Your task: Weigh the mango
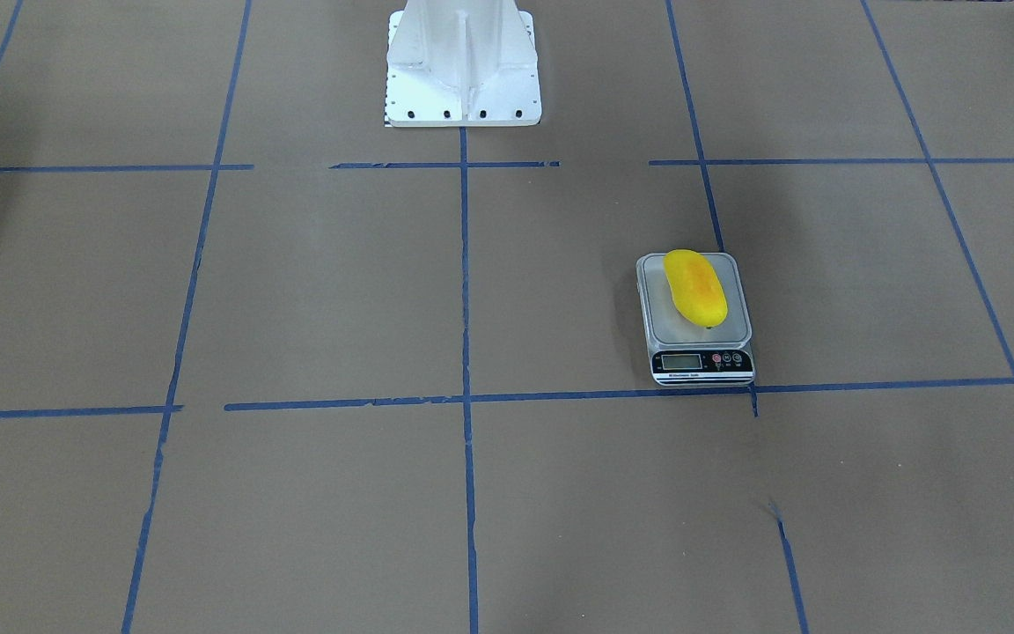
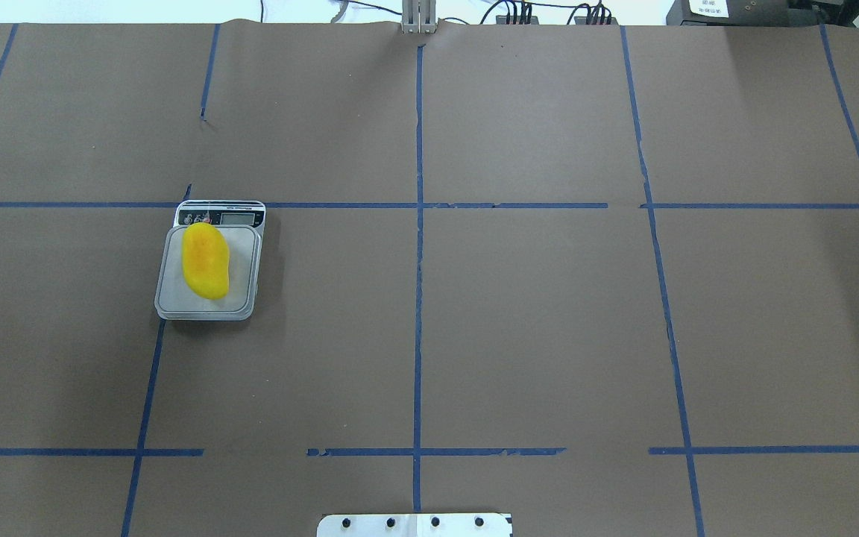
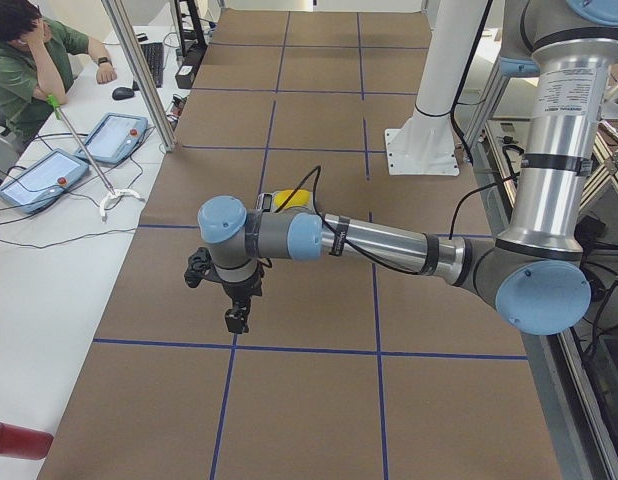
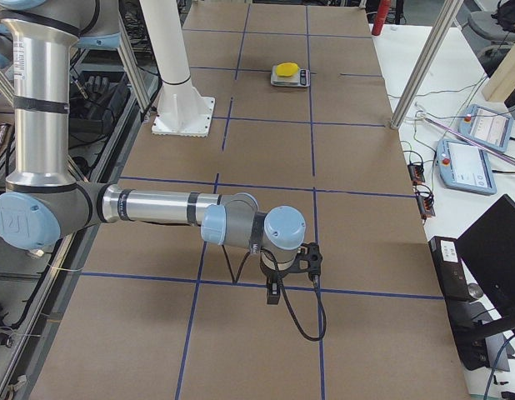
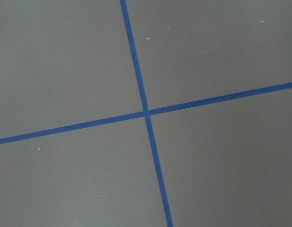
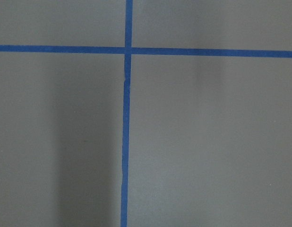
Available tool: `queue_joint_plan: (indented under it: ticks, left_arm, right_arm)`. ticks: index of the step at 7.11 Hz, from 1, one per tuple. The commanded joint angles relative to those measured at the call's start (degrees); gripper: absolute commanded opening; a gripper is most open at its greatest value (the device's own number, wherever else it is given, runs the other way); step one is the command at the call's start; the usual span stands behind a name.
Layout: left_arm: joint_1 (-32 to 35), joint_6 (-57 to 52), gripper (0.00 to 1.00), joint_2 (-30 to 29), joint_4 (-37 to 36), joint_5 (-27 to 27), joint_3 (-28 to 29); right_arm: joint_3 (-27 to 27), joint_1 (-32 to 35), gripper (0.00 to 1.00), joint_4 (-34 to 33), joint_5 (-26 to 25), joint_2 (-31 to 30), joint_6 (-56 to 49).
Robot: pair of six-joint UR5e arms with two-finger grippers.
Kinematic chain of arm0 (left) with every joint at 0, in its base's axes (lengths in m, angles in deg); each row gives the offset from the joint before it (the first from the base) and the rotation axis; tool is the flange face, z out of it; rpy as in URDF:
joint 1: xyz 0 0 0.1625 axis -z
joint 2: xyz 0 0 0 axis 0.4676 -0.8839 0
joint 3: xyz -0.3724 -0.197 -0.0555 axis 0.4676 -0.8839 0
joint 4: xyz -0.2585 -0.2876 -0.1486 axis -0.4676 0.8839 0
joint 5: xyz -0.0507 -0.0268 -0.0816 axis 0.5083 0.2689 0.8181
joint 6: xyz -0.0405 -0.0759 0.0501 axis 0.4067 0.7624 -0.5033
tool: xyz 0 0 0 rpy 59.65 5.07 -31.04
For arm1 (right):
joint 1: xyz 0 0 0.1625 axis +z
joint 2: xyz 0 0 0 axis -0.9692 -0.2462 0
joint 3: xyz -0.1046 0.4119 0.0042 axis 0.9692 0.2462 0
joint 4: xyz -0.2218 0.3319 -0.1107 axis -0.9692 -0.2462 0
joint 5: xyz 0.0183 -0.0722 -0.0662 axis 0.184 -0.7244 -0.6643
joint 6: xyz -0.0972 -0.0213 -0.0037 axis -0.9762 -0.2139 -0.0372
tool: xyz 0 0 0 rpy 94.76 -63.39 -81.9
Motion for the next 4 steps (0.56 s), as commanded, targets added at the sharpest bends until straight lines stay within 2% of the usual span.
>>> queue_joint_plan:
  ticks: [1, 2, 3, 4]
  left_arm:
    - [1.3, -0.8, 1.0, 2.6, 1.7, 4.4, 1.1]
    - [1.3, -0.5, 1.0, 6.6, 10.0, 6.0, 2.3]
    - [1.3, 0.1, 1.0, 7.3, 13.8, 5.8, 2.8]
    - [1.3, 0.1, 1.0, 7.3, 14.0, 5.6, 2.9]
  right_arm:
    - [0.0, 0.0, 1.0, 0.0, 0.0, 0.0, 0.0]
    - [0.0, 0.0, 1.0, 0.0, 0.0, 0.0, 0.0]
    - [0.0, 0.0, 1.0, 0.0, 0.0, 0.0, 0.0]
    - [0.0, 0.0, 1.0, 0.0, 0.0, 0.0, 0.0]
